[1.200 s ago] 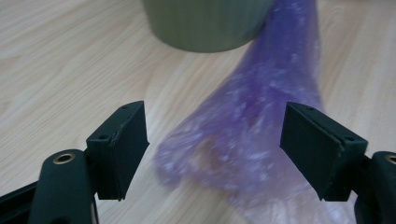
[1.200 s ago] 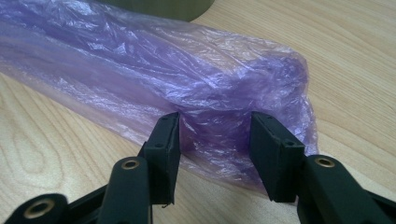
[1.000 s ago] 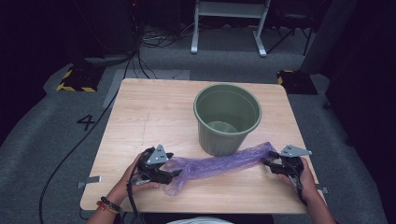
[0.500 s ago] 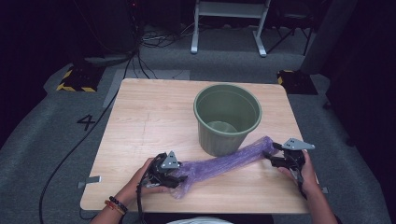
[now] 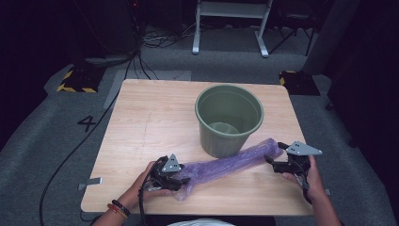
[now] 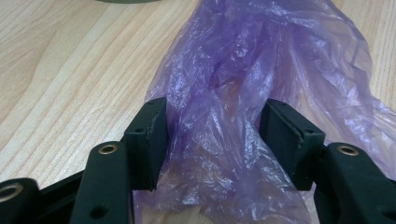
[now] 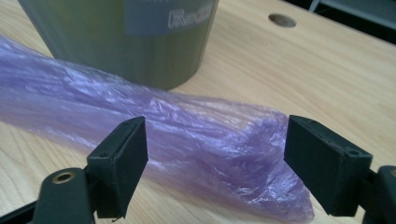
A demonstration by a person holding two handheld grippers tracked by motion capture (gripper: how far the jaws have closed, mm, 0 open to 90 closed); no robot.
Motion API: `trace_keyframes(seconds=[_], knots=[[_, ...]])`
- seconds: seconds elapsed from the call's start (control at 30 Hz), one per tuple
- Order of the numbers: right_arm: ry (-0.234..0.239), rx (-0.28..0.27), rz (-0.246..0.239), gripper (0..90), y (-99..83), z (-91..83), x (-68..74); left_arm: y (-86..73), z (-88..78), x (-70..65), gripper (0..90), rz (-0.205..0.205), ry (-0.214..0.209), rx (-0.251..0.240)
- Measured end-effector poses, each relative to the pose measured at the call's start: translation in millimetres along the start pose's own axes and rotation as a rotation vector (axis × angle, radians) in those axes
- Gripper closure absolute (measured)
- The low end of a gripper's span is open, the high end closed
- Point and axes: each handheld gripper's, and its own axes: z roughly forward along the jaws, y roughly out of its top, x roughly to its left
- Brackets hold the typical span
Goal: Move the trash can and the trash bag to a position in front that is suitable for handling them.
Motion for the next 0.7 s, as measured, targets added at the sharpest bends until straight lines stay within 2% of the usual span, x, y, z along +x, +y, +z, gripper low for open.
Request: trace_keyframes(seconds=[0.1, 0.17, 0.2, 0.23, 0.27, 0.4, 0.57, 0.63, 0.7], knots=[[0.0, -0.016, 0.008, 26.3, 2.0, -7.0, 5.1, -0.1, 0.1, -0.1, 42.3, 0.001, -0.002, -0.001], [0.018, 0.005, -0.002, 30.7, 0.4, -10.5, 9.0, -0.7, 0.0, 0.1, 42.2, 0.003, -0.002, -0.004], [0.013, 0.013, -0.006, 34.9, -1.3, -12.1, 10.6, -0.7, 0.0, 0.1, 42.1, 0.003, -0.002, -0.004], [0.013, 0.013, -0.006, 34.9, -1.3, -12.1, 10.6, -0.9, 0.1, -0.2, 42.1, 0.002, -0.001, -0.006], [0.023, 0.014, 0.027, 40.1, -5.8, -15.8, 12.1, -0.9, 0.1, -0.4, 41.9, 0.003, 0.0, -0.006], [0.042, -0.011, 0.07, 36.4, -9.2, -16.7, 12.9, -0.3, 1.0, -1.1, 41.4, -0.001, 0.003, -0.007], [0.051, -0.012, 0.132, 32.4, -7.6, -1.2, 12.6, 1.9, 3.9, -2.1, 40.1, -0.001, -0.001, -0.01], [0.056, -0.002, 0.136, 30.9, -6.2, 8.2, 13.7, 2.7, 5.4, -2.7, 39.2, 0.0, -0.003, -0.014], [0.042, 0.014, 0.11, 29.8, -4.7, 20.1, 12.9, 3.2, 5.8, -2.8, 38.0, 0.002, -0.002, -0.011]])
